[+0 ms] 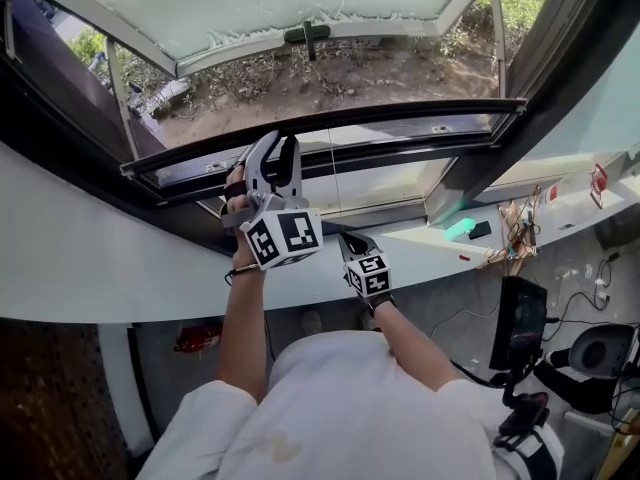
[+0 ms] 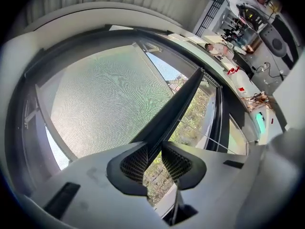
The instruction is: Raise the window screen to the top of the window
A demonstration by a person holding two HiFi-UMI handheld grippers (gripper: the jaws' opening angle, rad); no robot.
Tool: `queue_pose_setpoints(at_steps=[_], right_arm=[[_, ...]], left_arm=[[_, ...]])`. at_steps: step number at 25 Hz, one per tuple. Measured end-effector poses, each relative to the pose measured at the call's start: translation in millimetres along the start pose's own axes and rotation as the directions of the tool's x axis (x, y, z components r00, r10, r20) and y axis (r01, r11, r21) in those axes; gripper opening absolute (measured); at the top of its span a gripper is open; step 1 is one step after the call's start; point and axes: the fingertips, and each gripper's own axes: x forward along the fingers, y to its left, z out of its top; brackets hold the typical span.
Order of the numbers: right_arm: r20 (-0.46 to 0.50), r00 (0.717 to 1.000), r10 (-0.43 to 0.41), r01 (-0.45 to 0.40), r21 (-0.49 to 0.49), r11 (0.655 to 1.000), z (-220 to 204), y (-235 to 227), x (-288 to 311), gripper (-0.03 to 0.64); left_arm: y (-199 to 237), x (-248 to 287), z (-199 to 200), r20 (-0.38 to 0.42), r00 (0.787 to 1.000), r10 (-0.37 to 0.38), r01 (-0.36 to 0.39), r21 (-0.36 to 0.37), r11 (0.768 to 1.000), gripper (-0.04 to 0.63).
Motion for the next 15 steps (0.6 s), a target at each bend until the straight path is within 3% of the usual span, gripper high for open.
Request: queue_pose_setpoints(at_steps=[9, 15], right_arm=[[0.039, 0.999, 0.001, -0.001, 0.009, 1.000, 12.7, -2.3, -4.3, 0.002], [0.108, 0.994, -0.009, 0.006, 0.031, 1.000, 30.7, -9.7, -11.5, 0.002]], left_arm=[[9.2, 6.3, 10.5, 0.046, 0.997, 0.059, -0.056, -0.061, 0.997, 0.080], [21.9, 12.7, 17.9, 0.072, 0.994, 0.086, -0.084, -0.036, 0.996, 0.080]])
